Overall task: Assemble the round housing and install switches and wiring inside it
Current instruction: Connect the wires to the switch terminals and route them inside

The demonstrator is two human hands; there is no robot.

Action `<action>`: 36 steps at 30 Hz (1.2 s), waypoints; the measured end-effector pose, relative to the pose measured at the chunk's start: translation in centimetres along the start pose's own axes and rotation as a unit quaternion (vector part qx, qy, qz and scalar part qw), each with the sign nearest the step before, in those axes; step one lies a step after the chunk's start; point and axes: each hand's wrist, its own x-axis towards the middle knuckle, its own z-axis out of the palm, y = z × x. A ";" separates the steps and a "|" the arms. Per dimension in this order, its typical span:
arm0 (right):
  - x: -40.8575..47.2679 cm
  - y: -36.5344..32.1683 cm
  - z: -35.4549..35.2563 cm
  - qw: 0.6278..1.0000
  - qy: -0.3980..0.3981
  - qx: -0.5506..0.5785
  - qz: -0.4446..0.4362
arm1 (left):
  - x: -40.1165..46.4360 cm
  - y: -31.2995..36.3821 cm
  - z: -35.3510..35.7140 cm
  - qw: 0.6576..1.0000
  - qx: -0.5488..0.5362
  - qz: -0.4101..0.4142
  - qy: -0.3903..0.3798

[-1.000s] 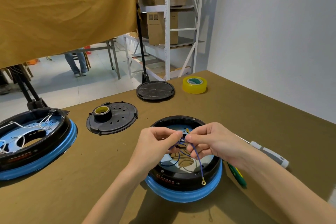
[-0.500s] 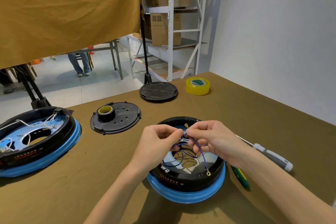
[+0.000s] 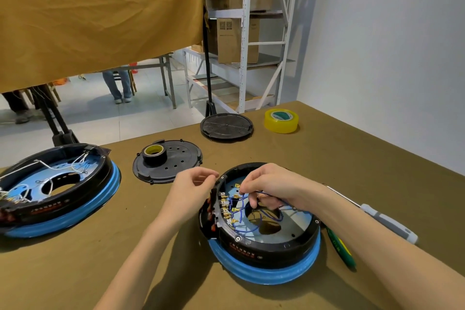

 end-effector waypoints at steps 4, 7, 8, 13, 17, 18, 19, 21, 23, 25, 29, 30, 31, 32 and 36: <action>2.2 -0.3 -0.2 0.999 0.000 -0.043 0.028 | 0.1 -1.1 0.5 1.000 -0.018 -0.016 -0.016; 3.2 -0.3 -0.4 0.996 -0.030 -0.066 0.052 | 0.2 -1.5 0.5 1.000 -0.002 -0.011 -0.005; 3.4 -0.3 -0.5 0.995 -0.042 -0.073 0.059 | 0.3 -1.7 0.4 1.000 -0.006 -0.010 -0.006; 3.7 -1.0 -0.6 0.992 -0.050 -0.108 0.050 | 0.5 -2.1 0.4 1.000 -0.015 -0.013 -0.015; 3.2 -2.5 -1.4 0.988 -0.053 -0.146 0.026 | 0.6 -2.3 0.5 0.999 -0.026 -0.018 -0.018; 3.1 -2.9 -1.7 0.987 -0.054 -0.151 0.022 | 0.6 -2.3 0.5 0.999 -0.029 -0.020 -0.019; 2.9 -3.3 -2.0 0.985 -0.058 -0.161 0.022 | 0.6 -2.3 0.6 0.999 -0.030 -0.021 -0.019; 2.8 -3.7 -1.9 0.977 -0.070 -0.200 0.034 | 0.6 -2.3 0.6 0.999 -0.028 -0.019 -0.015; 3.1 -3.6 -1.2 0.966 -0.082 -0.239 0.058 | 0.6 -2.4 0.7 1.000 -0.024 -0.015 -0.008; 3.7 -3.4 -0.4 0.964 -0.088 -0.241 0.077 | 0.7 -2.5 0.7 0.999 -0.029 -0.016 -0.005; 4.4 -3.4 -0.3 0.968 -0.102 -0.213 0.085 | 0.7 -2.7 0.6 0.999 -0.041 -0.020 -0.005; 4.5 -3.4 -0.3 0.969 -0.107 -0.206 0.087 | 0.7 -2.8 0.6 0.999 -0.043 -0.021 -0.006; 4.7 -3.4 -0.4 0.970 -0.111 -0.197 0.091 | 0.7 -2.8 0.6 0.999 -0.044 -0.021 -0.007; 4.8 -3.4 -0.6 0.971 -0.114 -0.189 0.097 | 0.8 -2.8 0.6 0.999 -0.044 -0.022 -0.007; 5.0 -3.3 -0.8 0.970 -0.127 -0.175 0.109 | 0.8 -2.7 0.6 0.999 -0.040 -0.022 -0.009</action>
